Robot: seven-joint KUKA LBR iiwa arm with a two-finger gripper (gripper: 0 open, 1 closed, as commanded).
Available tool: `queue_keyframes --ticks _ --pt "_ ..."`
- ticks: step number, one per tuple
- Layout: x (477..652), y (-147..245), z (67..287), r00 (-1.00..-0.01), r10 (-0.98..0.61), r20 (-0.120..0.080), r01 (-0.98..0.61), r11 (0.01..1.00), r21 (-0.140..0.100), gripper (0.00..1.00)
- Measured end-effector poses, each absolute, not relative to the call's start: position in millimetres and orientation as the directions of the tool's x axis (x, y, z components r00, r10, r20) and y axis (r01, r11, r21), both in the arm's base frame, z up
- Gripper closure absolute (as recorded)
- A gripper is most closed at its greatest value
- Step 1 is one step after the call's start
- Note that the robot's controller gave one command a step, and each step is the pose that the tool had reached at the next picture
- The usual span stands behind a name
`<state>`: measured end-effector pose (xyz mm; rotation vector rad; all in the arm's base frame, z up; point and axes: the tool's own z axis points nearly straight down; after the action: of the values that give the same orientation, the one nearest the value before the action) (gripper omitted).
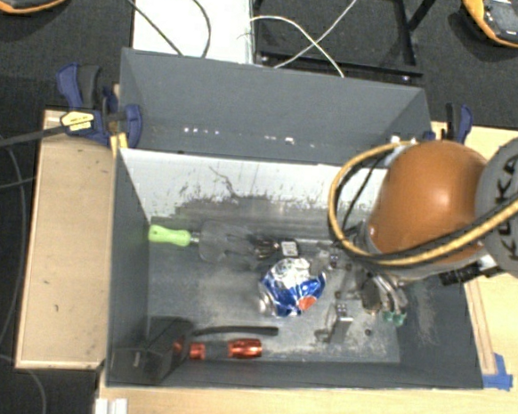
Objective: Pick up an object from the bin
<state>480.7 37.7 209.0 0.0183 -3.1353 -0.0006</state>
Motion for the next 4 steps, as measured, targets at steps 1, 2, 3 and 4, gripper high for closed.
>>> queue_keyframes --ticks 1,2,3,4 --pt "482.4 38 213 -1.0 -0.009 -0.002 -0.009 1.0 0.001 0.0" --pt "547.8 38 124 -0.95 -0.311 -0.003 -0.311 0.95 0.0 0.0" --pt "567.5 44 163 -0.914 -0.406 -0.01 -0.406 0.914 -0.002 0.0" --pt "572.5 26 118 -0.883 -0.469 -0.005 -0.469 0.883 -0.001 0.0"
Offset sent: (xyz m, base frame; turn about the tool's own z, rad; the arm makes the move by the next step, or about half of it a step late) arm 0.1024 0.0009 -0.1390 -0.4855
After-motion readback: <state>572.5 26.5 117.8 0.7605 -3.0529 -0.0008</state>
